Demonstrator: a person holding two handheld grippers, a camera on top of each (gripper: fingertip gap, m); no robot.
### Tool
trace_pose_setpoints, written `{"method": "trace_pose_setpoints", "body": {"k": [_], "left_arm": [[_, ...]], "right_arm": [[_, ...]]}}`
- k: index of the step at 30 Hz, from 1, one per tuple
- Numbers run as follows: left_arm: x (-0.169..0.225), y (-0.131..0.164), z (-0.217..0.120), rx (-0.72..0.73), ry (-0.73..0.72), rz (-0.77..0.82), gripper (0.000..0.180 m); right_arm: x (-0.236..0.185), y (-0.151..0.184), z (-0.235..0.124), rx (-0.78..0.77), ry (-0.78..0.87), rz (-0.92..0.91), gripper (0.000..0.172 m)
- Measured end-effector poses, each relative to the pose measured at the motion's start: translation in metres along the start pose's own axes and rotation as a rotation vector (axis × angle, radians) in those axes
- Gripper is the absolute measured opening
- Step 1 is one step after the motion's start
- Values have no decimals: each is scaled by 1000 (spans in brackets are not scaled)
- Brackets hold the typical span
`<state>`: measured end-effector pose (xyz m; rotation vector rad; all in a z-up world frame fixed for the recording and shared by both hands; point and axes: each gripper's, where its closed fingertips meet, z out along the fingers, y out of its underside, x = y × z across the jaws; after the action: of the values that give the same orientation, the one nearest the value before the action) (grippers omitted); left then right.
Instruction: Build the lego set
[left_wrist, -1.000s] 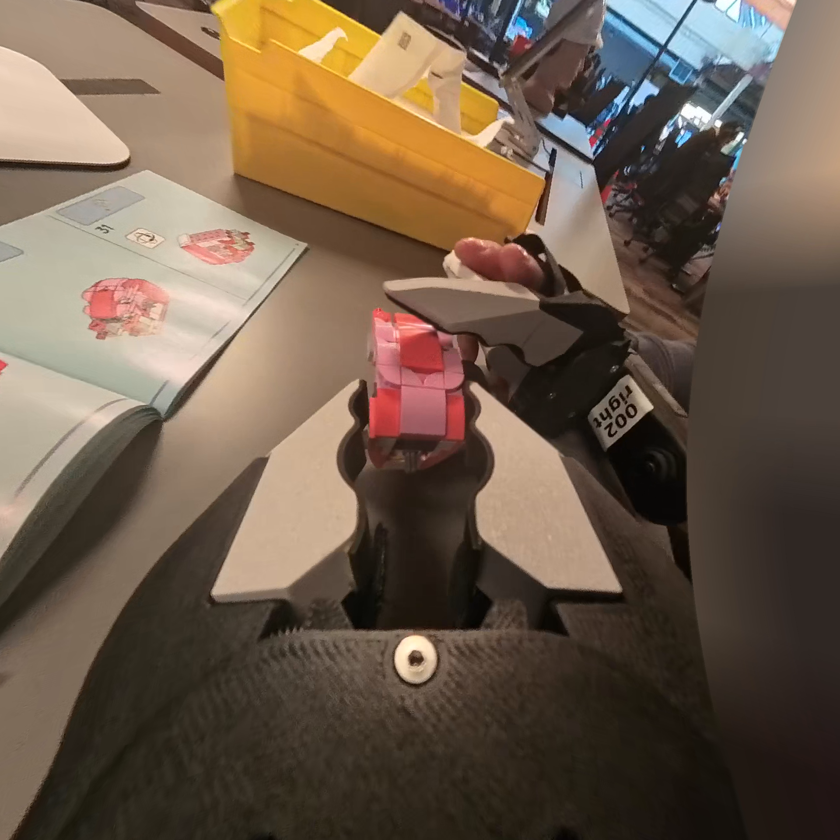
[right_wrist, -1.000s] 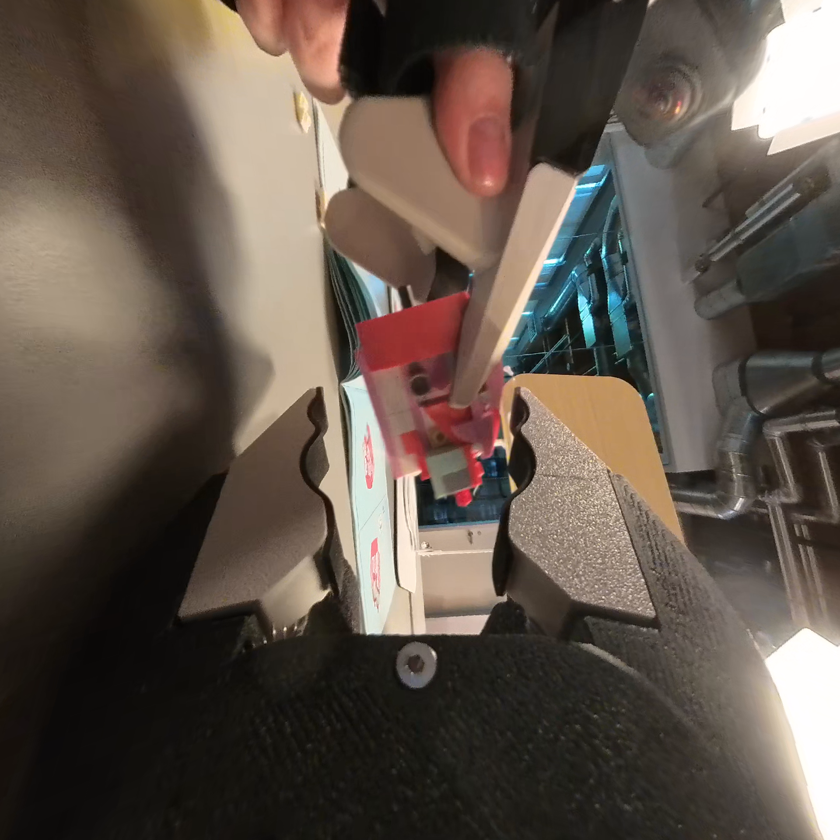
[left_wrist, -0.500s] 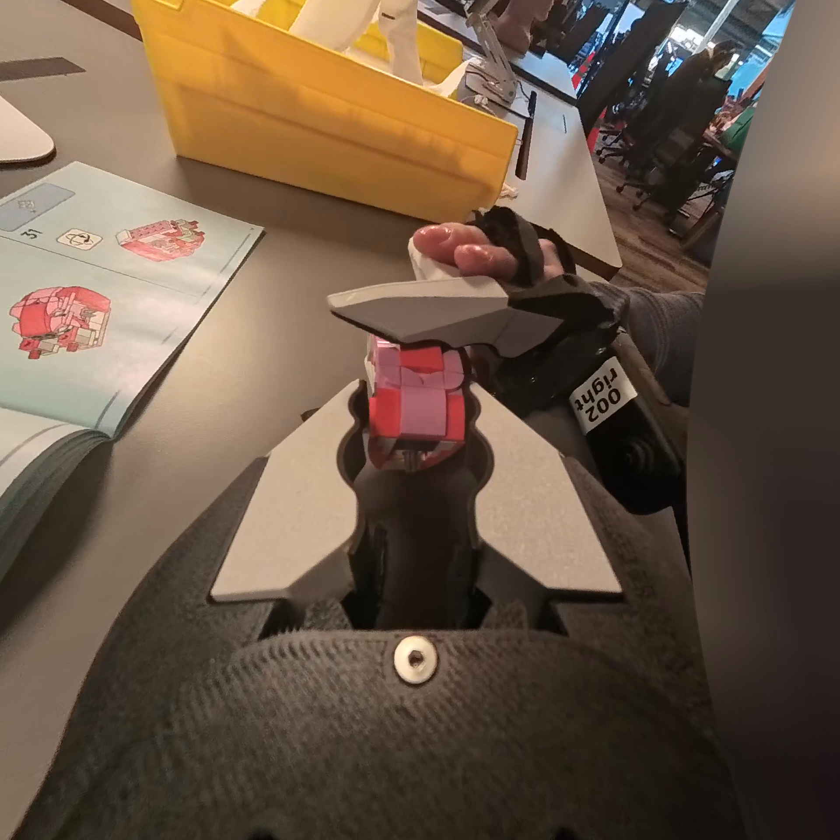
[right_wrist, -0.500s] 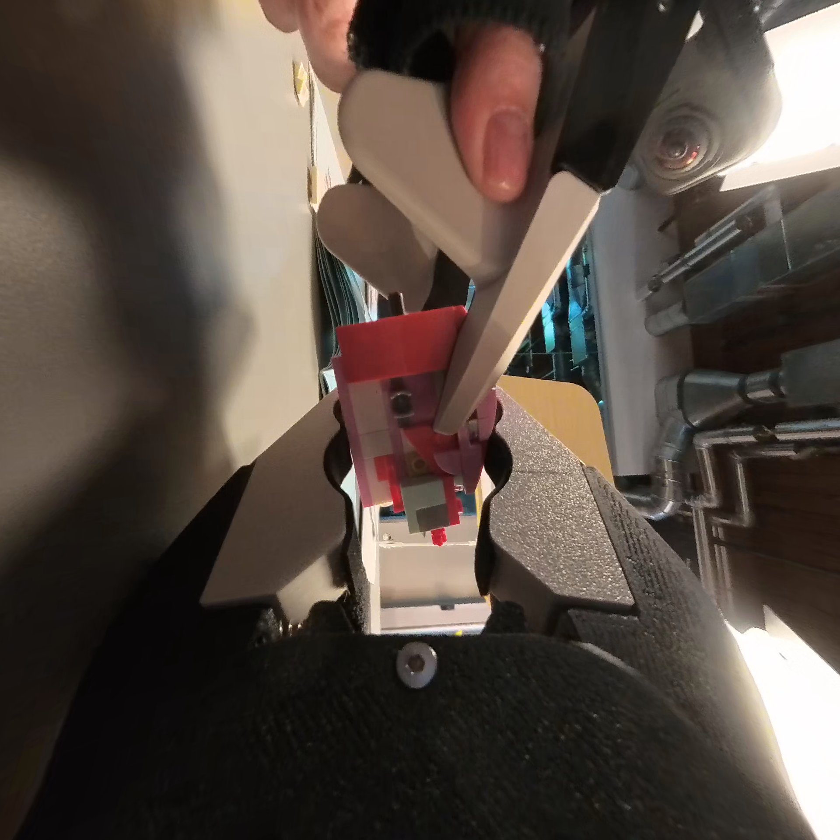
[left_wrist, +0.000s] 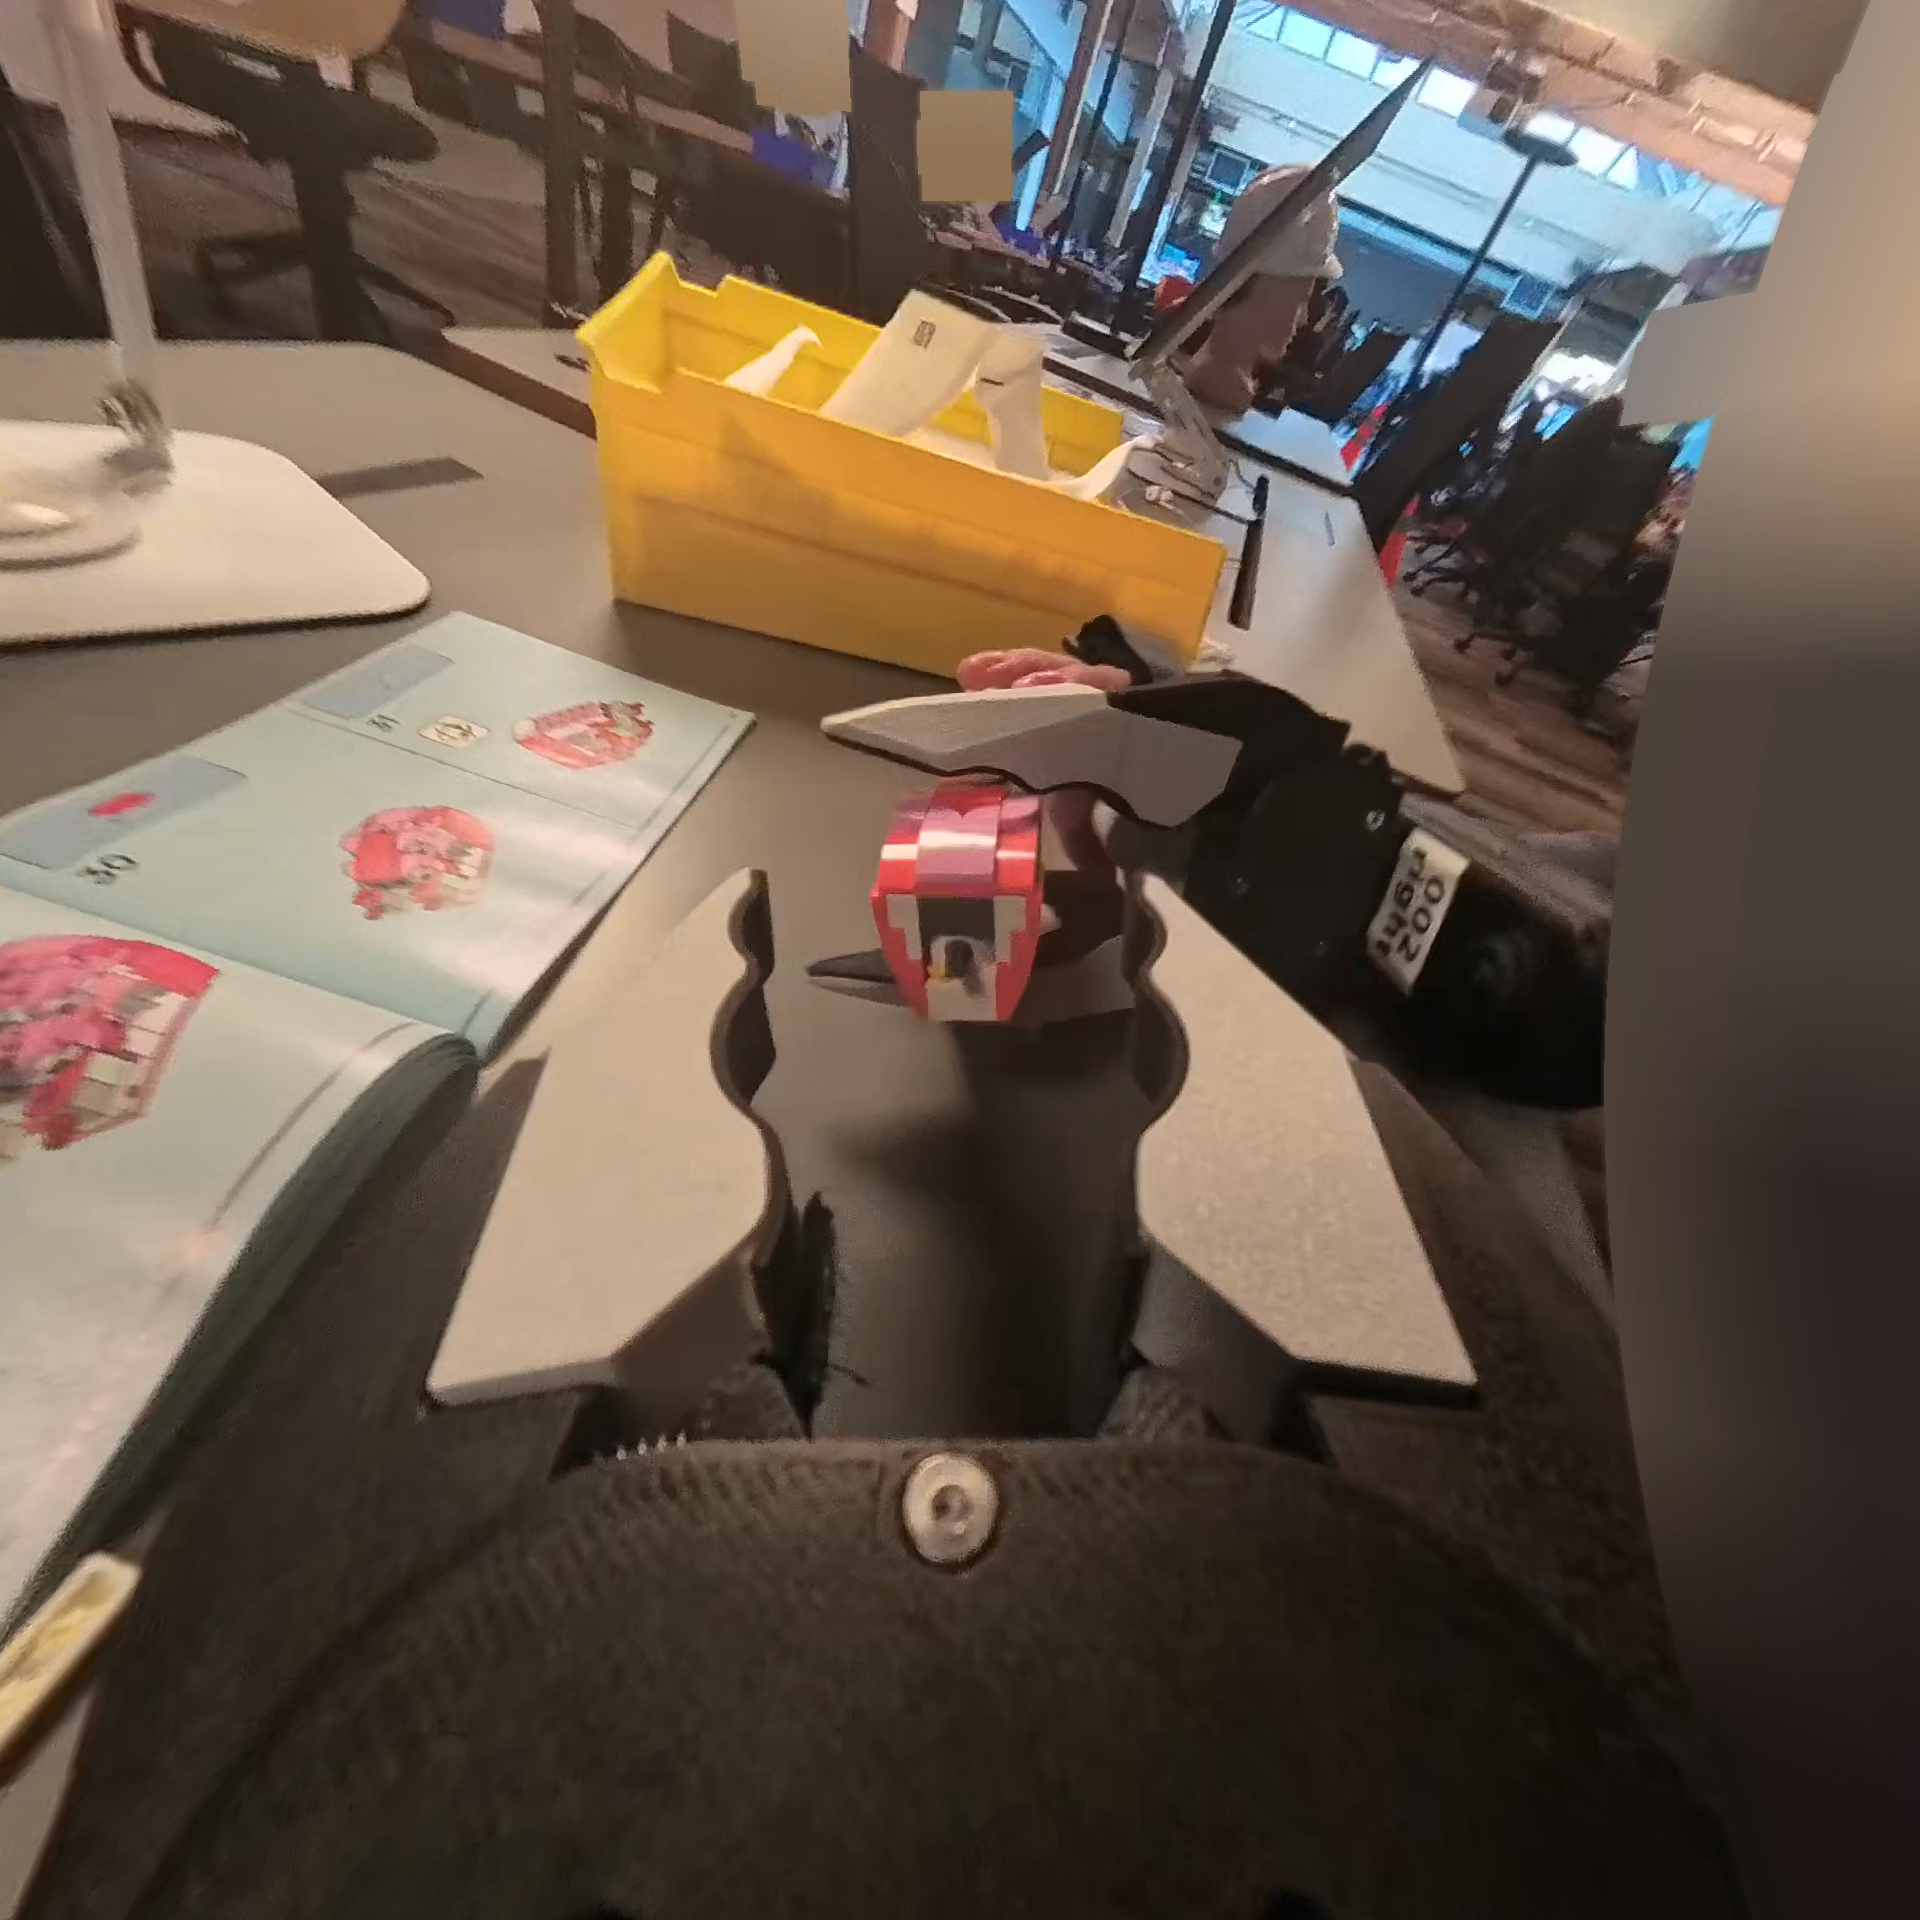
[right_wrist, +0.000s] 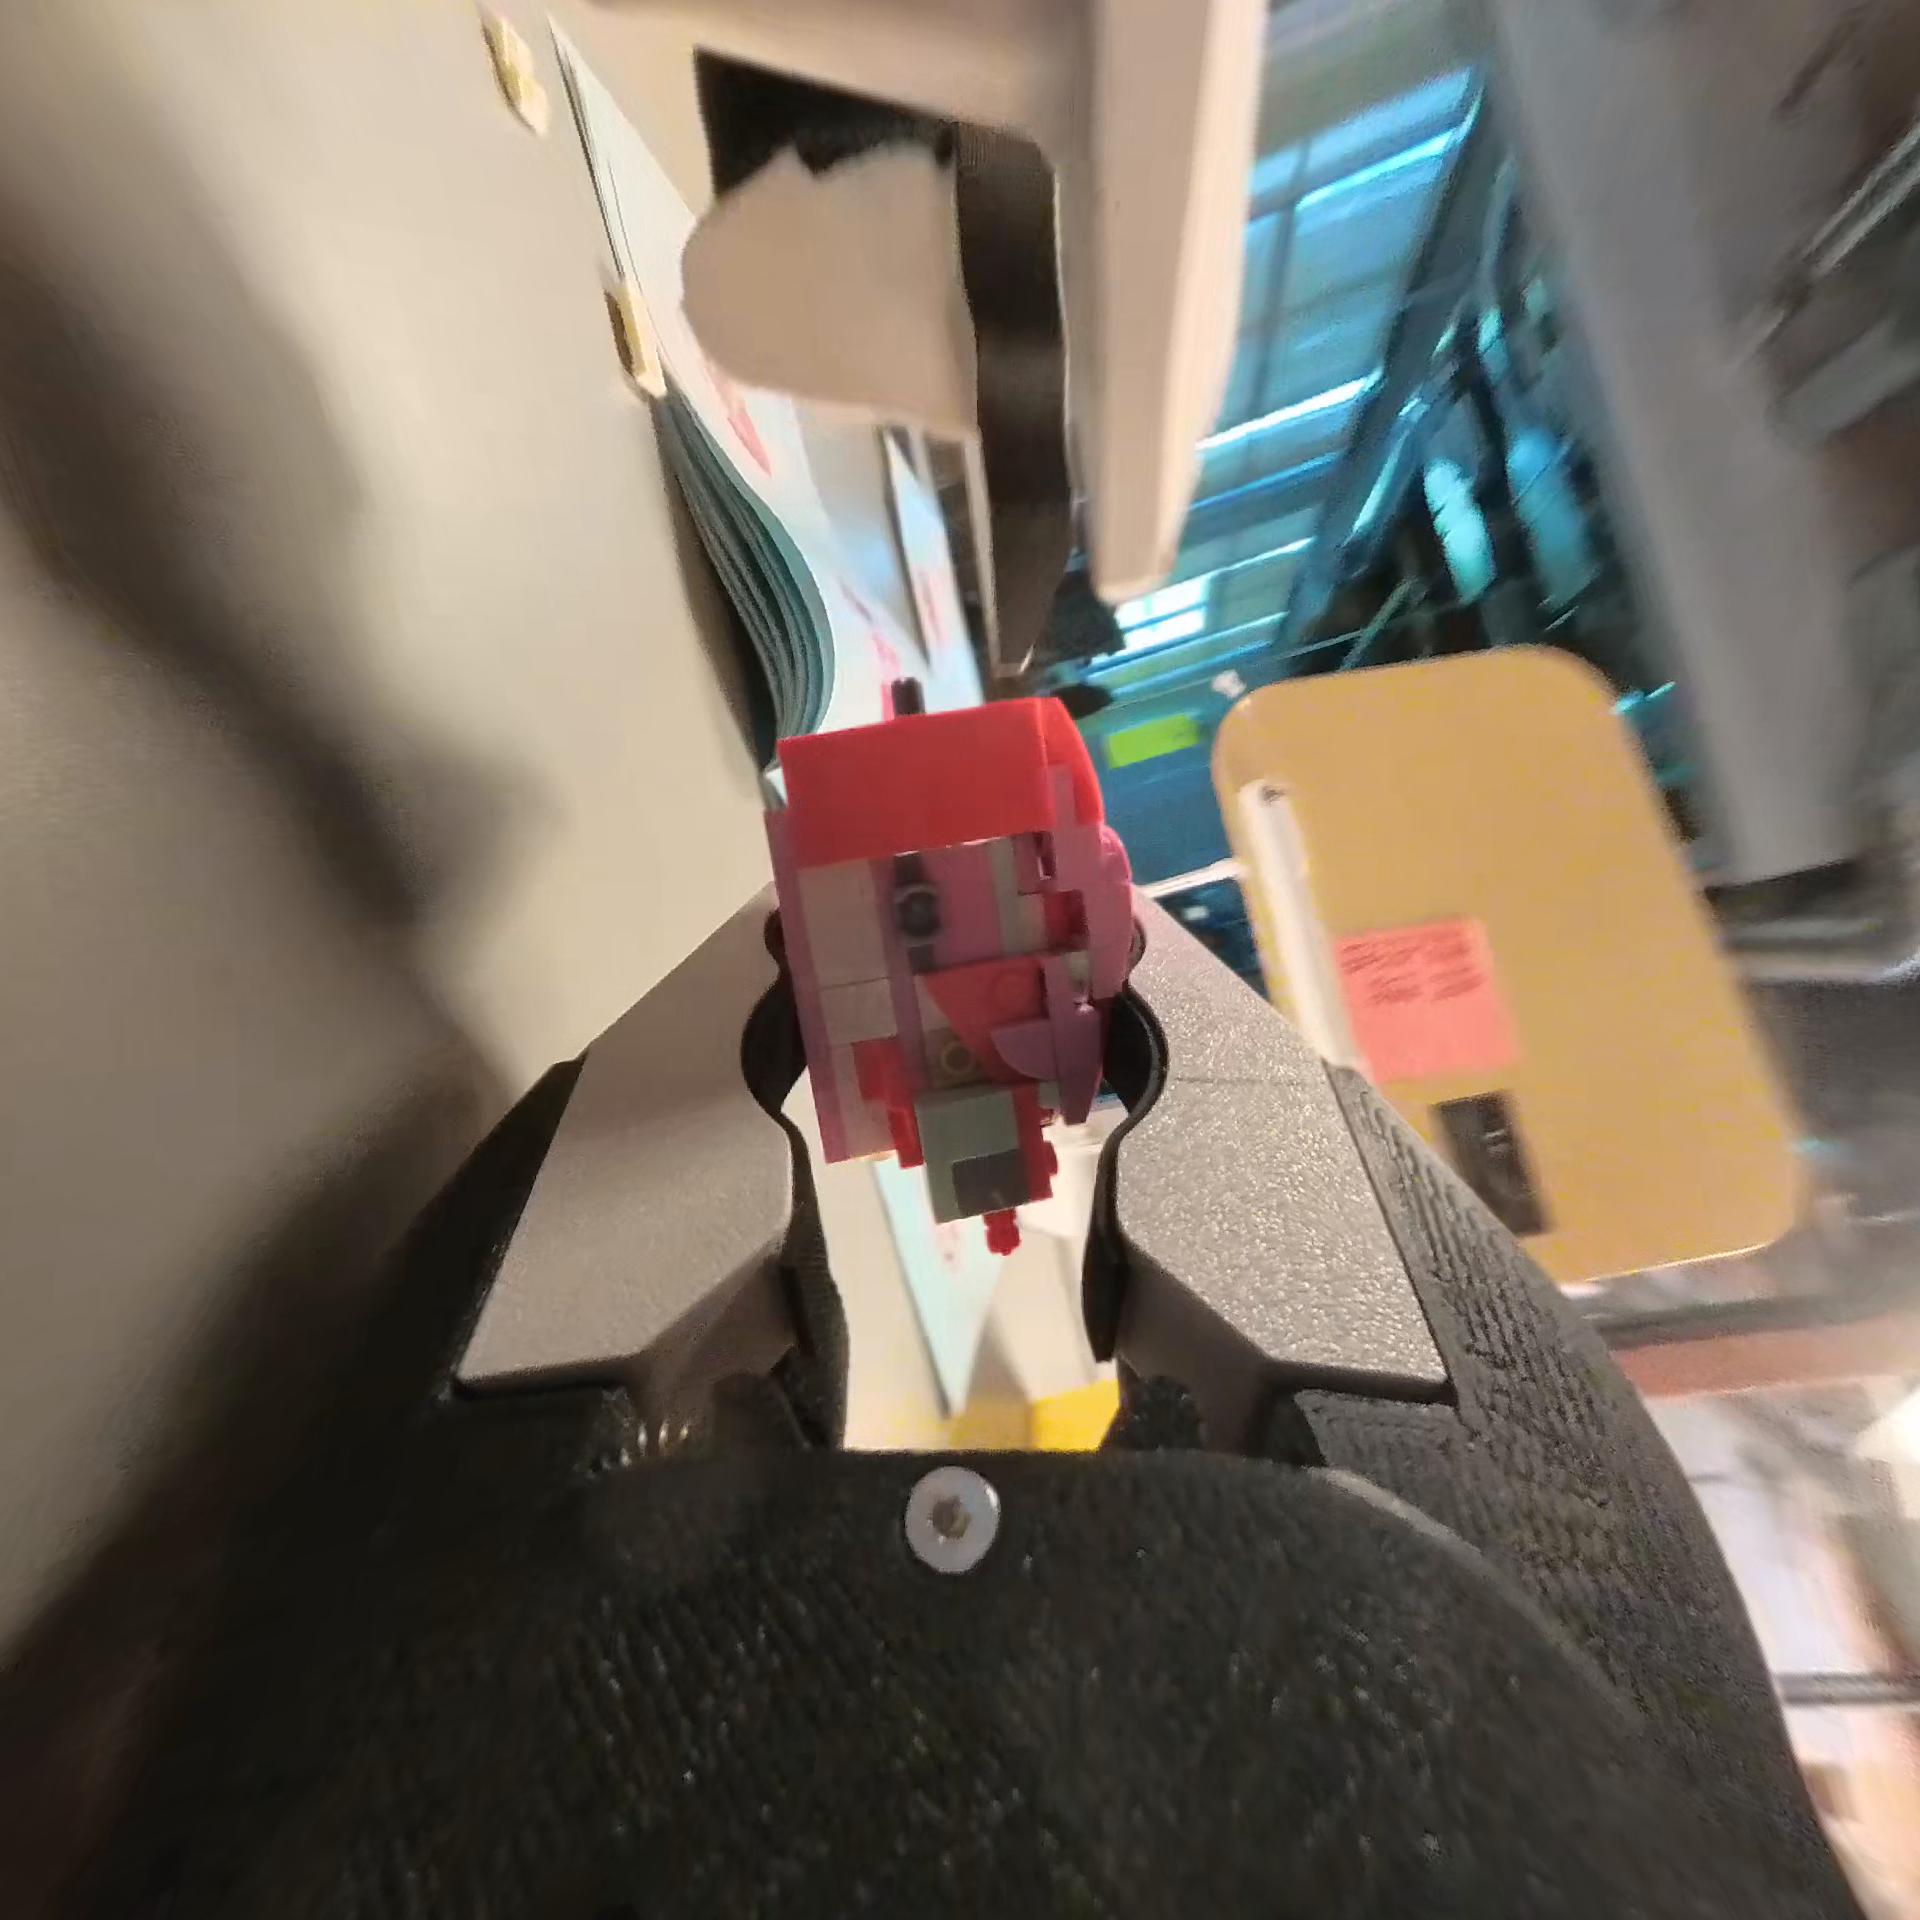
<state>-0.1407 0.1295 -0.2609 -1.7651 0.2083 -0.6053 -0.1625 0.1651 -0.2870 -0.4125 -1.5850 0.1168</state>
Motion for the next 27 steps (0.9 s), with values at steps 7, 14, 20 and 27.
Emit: {"method": "trace_pose_setpoints", "body": {"k": [7, 14, 20, 27], "left_arm": [[6, 7, 1, -81, -108, 385, 56], [17, 24, 10, -155, -172, 758, 32], [16, 19, 11, -104, -181, 684, 40], [18, 14, 12, -46, -6, 231, 58]], "right_arm": [[-3, 10, 0, -14, -76, 155, 55], [-2, 9, -2, -19, -39, 40, 56], [0, -6, -4, 25, 44, -141, 55], [18, -20, -14, 97, 135, -94, 55]]}}
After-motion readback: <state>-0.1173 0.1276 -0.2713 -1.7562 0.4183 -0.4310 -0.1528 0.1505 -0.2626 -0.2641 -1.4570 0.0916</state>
